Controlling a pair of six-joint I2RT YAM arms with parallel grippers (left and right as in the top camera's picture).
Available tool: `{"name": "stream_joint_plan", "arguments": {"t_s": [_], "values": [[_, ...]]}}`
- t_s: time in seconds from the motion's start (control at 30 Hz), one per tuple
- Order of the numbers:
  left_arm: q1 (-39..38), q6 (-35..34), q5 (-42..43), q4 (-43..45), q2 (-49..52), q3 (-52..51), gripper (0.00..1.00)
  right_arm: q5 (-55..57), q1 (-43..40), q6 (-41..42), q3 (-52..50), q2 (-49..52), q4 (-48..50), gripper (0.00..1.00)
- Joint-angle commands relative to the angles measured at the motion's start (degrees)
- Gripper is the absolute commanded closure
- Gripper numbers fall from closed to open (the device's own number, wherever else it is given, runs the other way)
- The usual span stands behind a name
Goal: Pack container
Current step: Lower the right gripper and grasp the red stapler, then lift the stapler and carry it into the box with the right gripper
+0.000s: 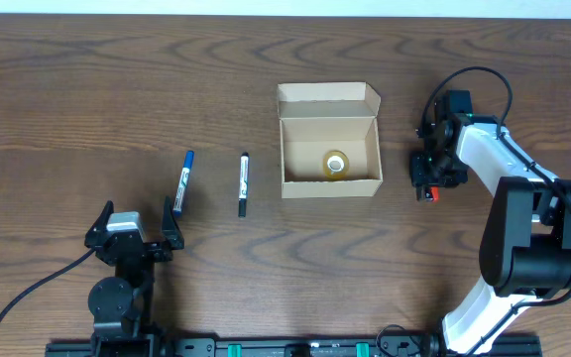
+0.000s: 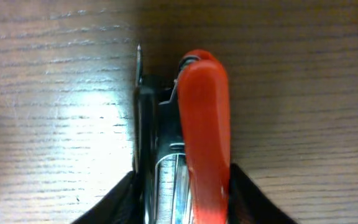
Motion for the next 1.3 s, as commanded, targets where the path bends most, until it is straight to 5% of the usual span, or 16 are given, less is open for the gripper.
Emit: {"name": "stream_joint_plan", "arguments": {"t_s": [0.0,0.1,0.67,0.97,1.27], "values": [[0.4,-0.2,0.2,-3.0,-0.4,-0.7,0.05,-0.2,0.6,0.3,-0.4,0.9,0.0,0.82],[0.4,-0.2,0.2,-3.0,-0.4,-0.7,0.05,-0.2,0.6,0.3,-0.4,0.9,0.0,0.99],[0.4,-0.2,0.2,-3.0,-0.4,-0.7,0.05,-0.4,0.7,0.3,3.3,0.7,-0.4,0.99],[0.4,-0.2,0.2,-3.0,-0.4,-0.7,0.05,-0.6,0.9,-1.2,20.7,0.3,-11.0,0.99],[0.4,-0.2,0.2,-3.0,-0.4,-0.7,0.05,-13.8,7.0,-12.6,48.2,0.3,-26.4,0.99]]}}
